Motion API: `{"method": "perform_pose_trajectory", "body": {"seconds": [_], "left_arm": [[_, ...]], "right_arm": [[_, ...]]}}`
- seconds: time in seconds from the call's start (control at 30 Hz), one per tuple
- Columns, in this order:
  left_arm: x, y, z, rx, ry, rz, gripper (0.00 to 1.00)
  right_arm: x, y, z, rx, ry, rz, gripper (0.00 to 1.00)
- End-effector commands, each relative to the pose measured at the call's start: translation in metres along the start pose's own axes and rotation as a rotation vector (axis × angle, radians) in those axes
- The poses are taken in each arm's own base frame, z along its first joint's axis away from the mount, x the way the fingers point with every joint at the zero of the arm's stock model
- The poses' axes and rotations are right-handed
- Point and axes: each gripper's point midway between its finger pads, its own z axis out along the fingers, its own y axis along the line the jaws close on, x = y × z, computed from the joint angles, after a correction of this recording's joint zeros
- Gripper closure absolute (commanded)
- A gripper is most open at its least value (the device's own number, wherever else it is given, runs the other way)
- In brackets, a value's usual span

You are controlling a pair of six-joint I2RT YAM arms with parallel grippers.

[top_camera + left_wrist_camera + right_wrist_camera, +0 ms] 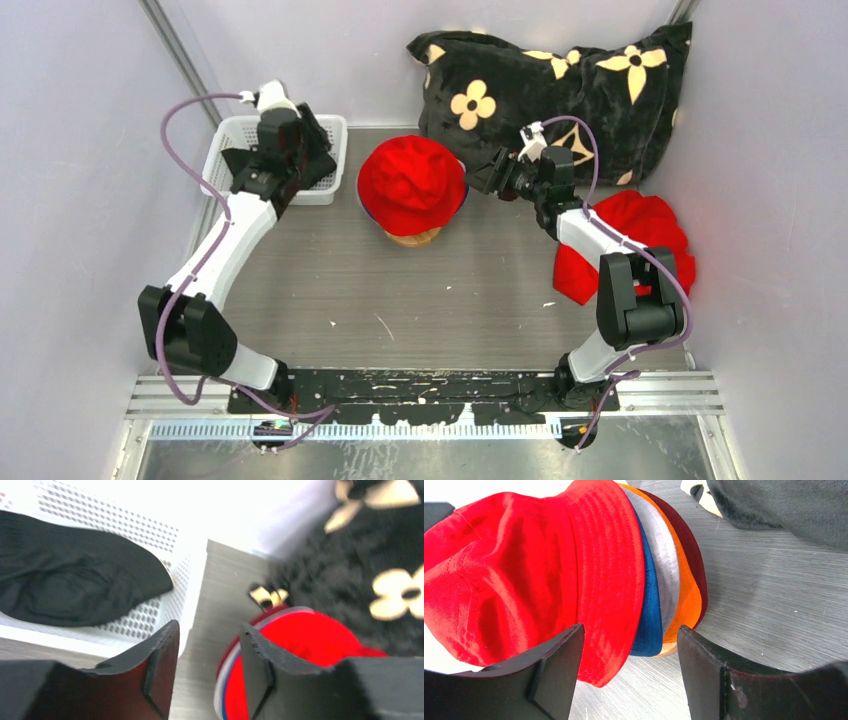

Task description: Stack the hats

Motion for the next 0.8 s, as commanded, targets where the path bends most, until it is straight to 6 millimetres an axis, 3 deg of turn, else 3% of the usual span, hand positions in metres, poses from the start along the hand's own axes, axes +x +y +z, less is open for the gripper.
{"method": "perform_pose_trajectory", "body": {"seconds": [0.0,0.2,0.27,0.37,0.77], "left_arm": [[-0.005,0.058,0.033,-0.229,0.042,0.011,0.46],[0.027,0.122,0.100,-0.339,0.182,-0.023,0.30],[0.032,0.129,0.119,-0.341,0.219,0.020,0.22],[0.057,0.136,0.146,-0.320,0.318,0.115,0.19],[0.107,0.149,0.174,-0.278,0.509,0.188,0.19]], "right_arm": [[-0.032,0.033,-0.007,-0.077,-0.074,-0.072,0.27],[-0.028,0.035,-0.010,-0.083,-0.069,-0.071,0.27],[-0.027,0.034,-0.011,-0.083,-0.067,-0.068,0.27],[-0.025,0.033,-0.011,-0.082,-0.064,-0.067,0.27],[-0.020,0.029,-0.009,-0.078,-0.050,-0.053,0.27]]}}
